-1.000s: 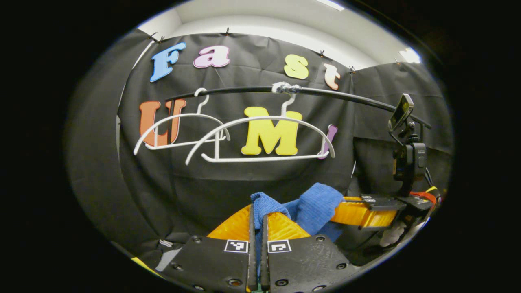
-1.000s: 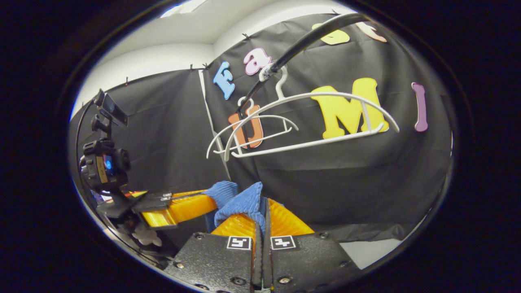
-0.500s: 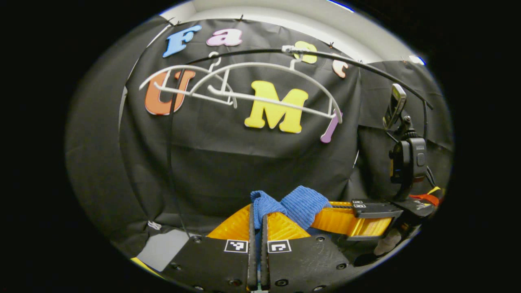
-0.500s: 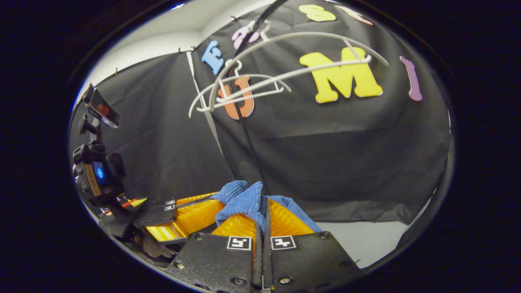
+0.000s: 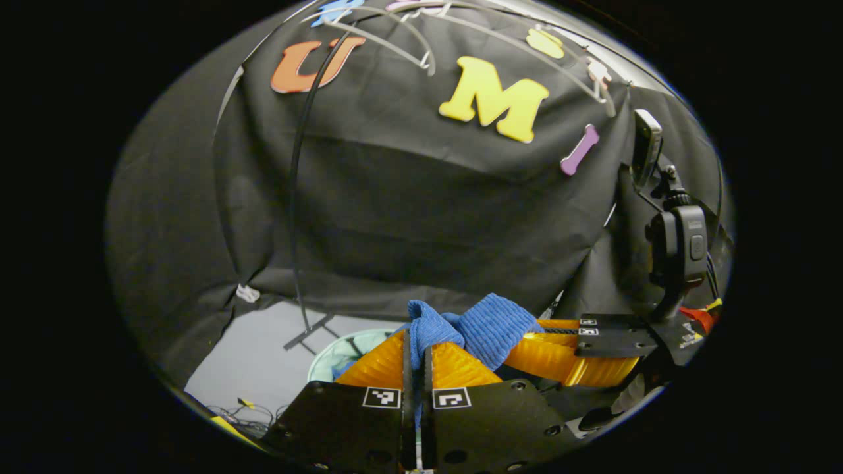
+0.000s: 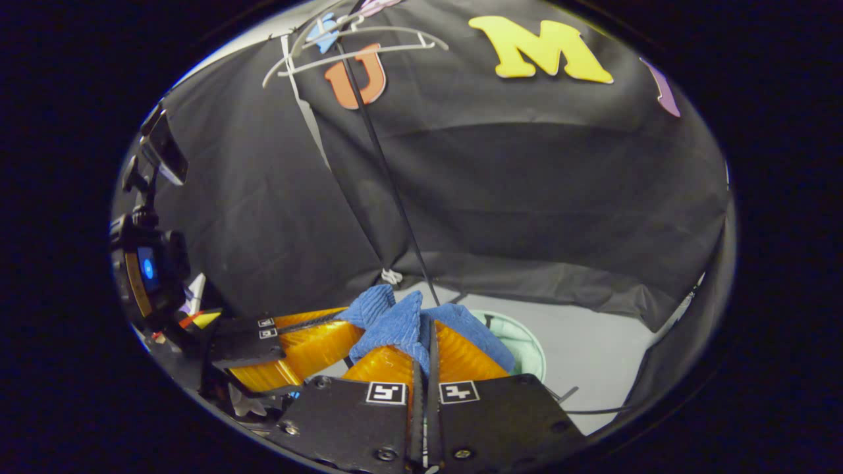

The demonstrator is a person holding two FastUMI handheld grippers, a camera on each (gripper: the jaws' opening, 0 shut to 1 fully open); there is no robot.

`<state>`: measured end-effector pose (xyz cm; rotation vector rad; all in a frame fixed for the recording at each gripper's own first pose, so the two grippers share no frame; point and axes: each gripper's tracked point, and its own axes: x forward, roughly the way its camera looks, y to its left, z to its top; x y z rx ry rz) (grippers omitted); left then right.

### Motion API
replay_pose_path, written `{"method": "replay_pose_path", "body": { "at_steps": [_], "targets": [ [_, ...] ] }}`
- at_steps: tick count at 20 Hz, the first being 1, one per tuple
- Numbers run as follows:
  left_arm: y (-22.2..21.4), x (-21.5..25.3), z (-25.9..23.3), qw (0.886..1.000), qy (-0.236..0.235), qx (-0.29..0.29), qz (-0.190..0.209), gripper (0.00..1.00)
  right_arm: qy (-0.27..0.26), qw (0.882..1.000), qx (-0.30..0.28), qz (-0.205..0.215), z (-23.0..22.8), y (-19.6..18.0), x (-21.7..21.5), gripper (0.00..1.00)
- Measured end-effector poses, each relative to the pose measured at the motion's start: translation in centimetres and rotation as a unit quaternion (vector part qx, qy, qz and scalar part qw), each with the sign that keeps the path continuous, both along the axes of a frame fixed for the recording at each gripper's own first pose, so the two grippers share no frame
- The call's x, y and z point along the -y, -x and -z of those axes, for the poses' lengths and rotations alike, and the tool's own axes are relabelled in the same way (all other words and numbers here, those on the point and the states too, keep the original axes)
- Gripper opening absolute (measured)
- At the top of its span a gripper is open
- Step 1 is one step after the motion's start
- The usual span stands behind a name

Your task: Grasp the clothes on the hanger with both hands and then place them into the laundry hamper below.

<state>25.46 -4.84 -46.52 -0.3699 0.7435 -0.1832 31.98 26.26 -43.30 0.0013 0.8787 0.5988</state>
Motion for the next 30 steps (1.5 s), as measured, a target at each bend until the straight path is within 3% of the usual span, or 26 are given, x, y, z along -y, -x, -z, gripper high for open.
{"method": "replay_pose_path", "body": {
  "at_steps": [2, 6, 11, 13, 16, 17, 18, 20, 21, 26, 30],
  "targets": [
    [1.5, -0.3, 2.5, 0.999, -0.002, -0.038, -0.008, 0.04, 0.023, 0.999, -0.026, 0.011, 2.8, 0.6, 0.2, 0.07],
    [4.7, -0.2, 6.3, 0.994, -0.023, -0.107, -0.009, 0.04, 0.065, 0.994, -0.080, 0.033, 3.8, 2.0, 1.4, 0.08],
    [4.9, -0.1, 6.4, 0.992, -0.045, -0.117, 0.008, 0.04, 0.094, 0.992, -0.075, 0.042, 3.7, 1.9, 2.1, 0.09],
    [4.9, -0.4, 5.8, 0.991, -0.061, -0.115, 0.011, 0.07, 0.098, 0.992, -0.058, 0.052, 3.9, 1.4, 2.7, 0.22],
    [4.0, -0.8, 5.1, 0.993, -0.077, -0.094, -0.003, 0.62, 0.092, 0.993, -0.037, 0.068, 2.8, 0.7, 2.9, 0.71],
    [3.6, -1.1, 5.0, 0.992, -0.086, -0.087, -0.006, 0.81, 0.094, 0.993, -0.027, 0.069, 2.5, 0.6, 3.1, 0.68],
    [3.7, -1.3, 4.1, 0.992, -0.094, -0.082, -0.006, 0.99, 0.097, 0.993, -0.021, 0.069, 2.5, 0.5, 3.5, 0.76],
    [3.7, -1.2, 3.9, 0.992, -0.096, -0.079, 0.002, 1.00, 0.098, 0.992, -0.015, 0.078, 2.3, 0.4, 3.9, 0.86],
    [3.8, -1.3, 3.9, 0.992, -0.097, -0.078, 0.003, 0.96, 0.099, 0.991, -0.014, 0.085, 2.7, 0.5, 3.6, 0.86],
    [4.3, -1.1, 2.4, 0.993, -0.090, -0.072, -0.008, 1.00, 0.083, 0.991, -0.003, 0.103, 2.0, -0.1, 3.2, 0.86],
    [4.7, -1.6, -0.1, 0.993, -0.106, -0.050, -0.013, 0.97, 0.078, 0.991, 0.025, 0.102, 0.9, -0.5, 3.1, 0.86]
  ]
}}
